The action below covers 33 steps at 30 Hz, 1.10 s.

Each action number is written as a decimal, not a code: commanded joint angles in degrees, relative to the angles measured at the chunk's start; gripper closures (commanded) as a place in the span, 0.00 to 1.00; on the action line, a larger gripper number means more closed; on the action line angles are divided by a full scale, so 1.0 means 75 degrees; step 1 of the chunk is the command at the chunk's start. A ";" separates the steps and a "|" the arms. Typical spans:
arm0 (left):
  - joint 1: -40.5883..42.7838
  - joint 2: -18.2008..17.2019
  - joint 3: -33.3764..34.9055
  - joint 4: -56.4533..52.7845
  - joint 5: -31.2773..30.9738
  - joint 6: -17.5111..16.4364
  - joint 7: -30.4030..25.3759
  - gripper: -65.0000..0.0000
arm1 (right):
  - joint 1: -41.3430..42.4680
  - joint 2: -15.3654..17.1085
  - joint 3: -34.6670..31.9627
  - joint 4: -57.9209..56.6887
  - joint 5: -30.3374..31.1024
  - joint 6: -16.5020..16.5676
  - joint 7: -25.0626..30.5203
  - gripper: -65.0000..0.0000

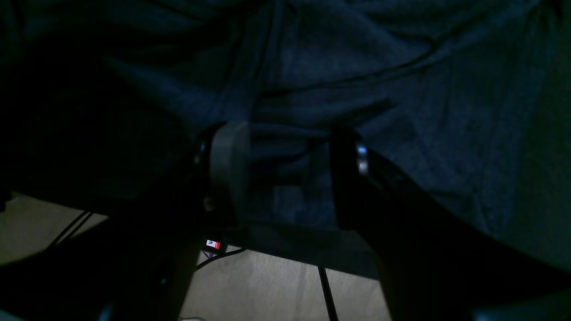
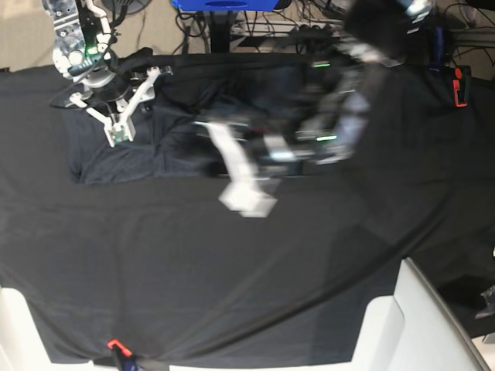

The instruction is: Fold the T-shirt properly

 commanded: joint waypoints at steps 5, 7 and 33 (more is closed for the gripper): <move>0.0694 -0.0217 -0.1241 0.0355 -0.0063 0.0866 -0.0096 1.00 | -0.0003 0.0032 0.0032 0.0108 -0.0005 -0.0019 0.0125 0.58; 0.0741 -0.0299 -0.1335 0.0331 -0.0063 0.0983 -0.0096 1.00 | -0.0003 0.0032 0.0020 0.0108 -0.0005 -0.0019 0.0125 0.58; 0.0319 0.0744 -0.1077 -0.1122 0.1403 0.0995 -0.0107 1.00 | -0.0038 0.0021 0.0020 0.0108 -0.0005 -0.0019 0.0125 0.58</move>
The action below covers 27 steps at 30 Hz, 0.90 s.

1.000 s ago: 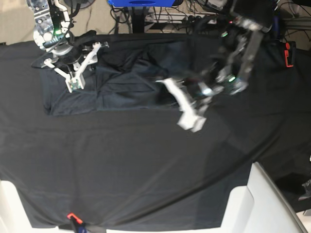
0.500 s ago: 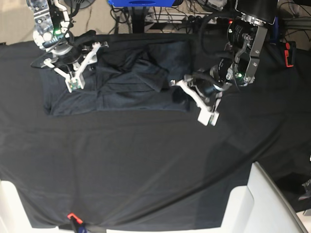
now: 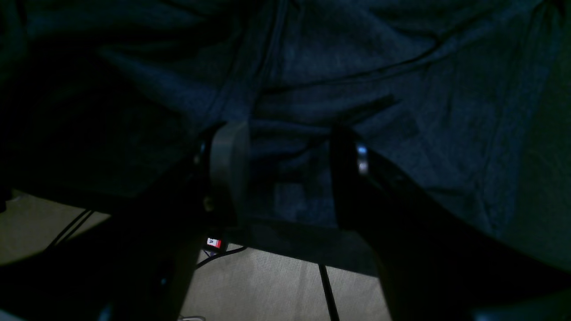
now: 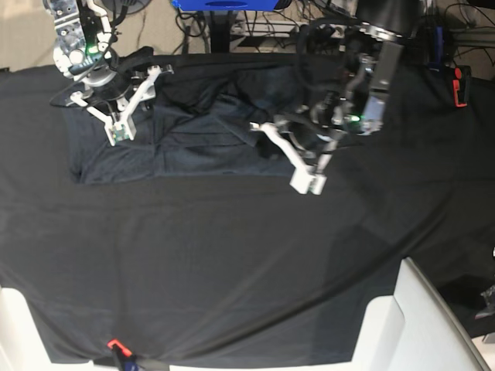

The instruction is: Fold the T-shirt properly

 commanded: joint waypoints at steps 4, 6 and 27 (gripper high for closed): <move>-0.0367 0.0072 0.0517 -0.0517 0.0013 -0.0048 -0.0102 1.00 | 0.0003 0.0026 0.0032 0.0111 0.0001 -0.0019 0.0130 0.58; -0.0367 0.0107 0.0587 -0.0482 0.0001 -0.0048 -0.0102 1.00 | -0.0009 0.0026 0.0032 0.0111 0.0001 -0.0019 0.0130 0.58; -0.0297 0.0306 0.1889 0.0257 -0.0023 -0.0048 -0.0055 1.00 | 0.0026 0.0026 0.0044 0.0111 0.0001 -0.0019 0.0130 0.58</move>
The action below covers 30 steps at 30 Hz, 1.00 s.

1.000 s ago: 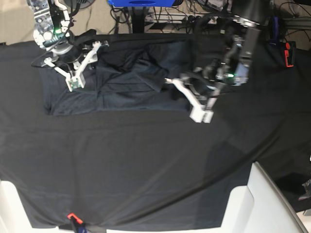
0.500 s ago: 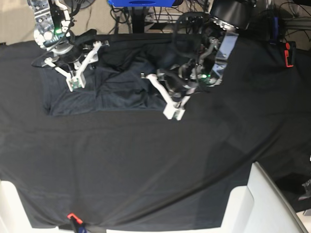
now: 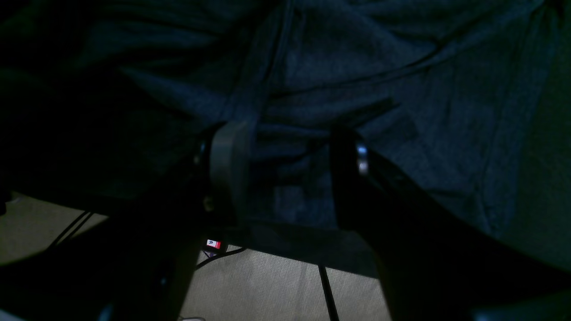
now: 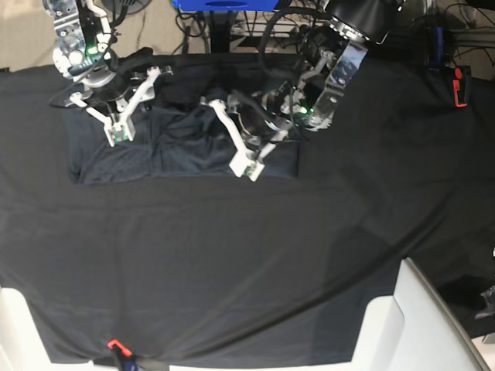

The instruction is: Fold the T-shirt properly

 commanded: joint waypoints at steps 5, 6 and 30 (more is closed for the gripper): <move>-0.0142 0.0035 0.0323 0.0263 -0.0125 -0.0077 -0.0102 1.00 | 0.0006 0.0029 0.0029 0.0111 -0.0002 -0.0019 0.0127 0.58; -0.0154 0.0059 0.0405 0.0263 -0.0125 -0.0077 -0.0102 1.00 | 0.0006 0.0029 0.0029 0.0111 -0.0002 -0.0019 0.0127 0.58; -0.0213 -0.0949 -0.2549 0.1049 -0.0136 -0.0370 0.0766 1.00 | -0.0123 0.0029 0.0979 0.1025 -0.0002 -0.0008 0.0081 0.57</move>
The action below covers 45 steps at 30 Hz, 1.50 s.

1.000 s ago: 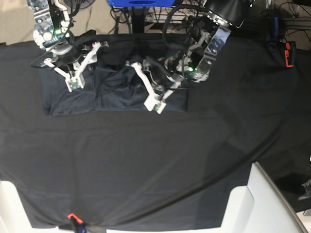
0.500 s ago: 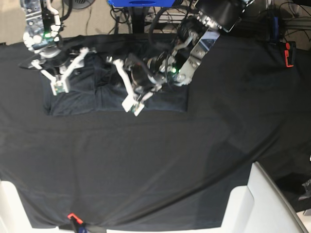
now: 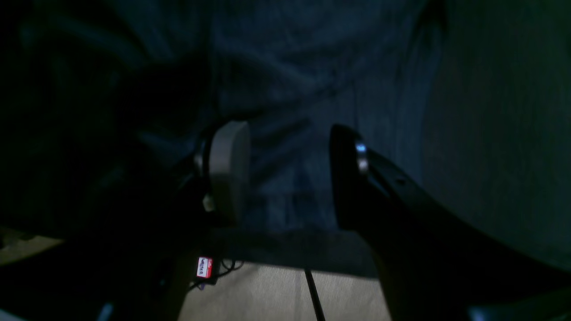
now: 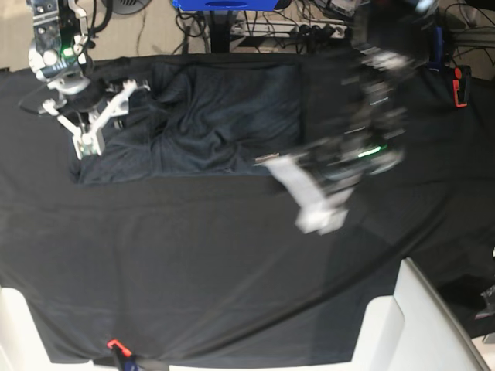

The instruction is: Fold the T-shirt properly

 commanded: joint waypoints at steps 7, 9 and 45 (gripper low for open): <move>0.2365 -0.0964 -0.4217 0.0488 -0.0139 -0.3056 -0.0041 1.00 | 0.1204 0.0041 -0.1108 0.0090 -0.0005 -0.0016 -0.0805 0.31; 0.2811 -0.0964 -0.5354 0.0406 -0.0116 -0.4035 -0.0041 1.00 | 0.1555 -0.0205 -0.1460 0.0090 -0.0005 -0.0016 -0.1227 0.27; 0.3057 -0.0976 -0.7569 -0.1247 -0.0092 -0.4035 -0.0041 1.00 | 0.2845 -0.1612 -0.0042 -0.2724 -0.0005 -0.0028 -0.1543 0.37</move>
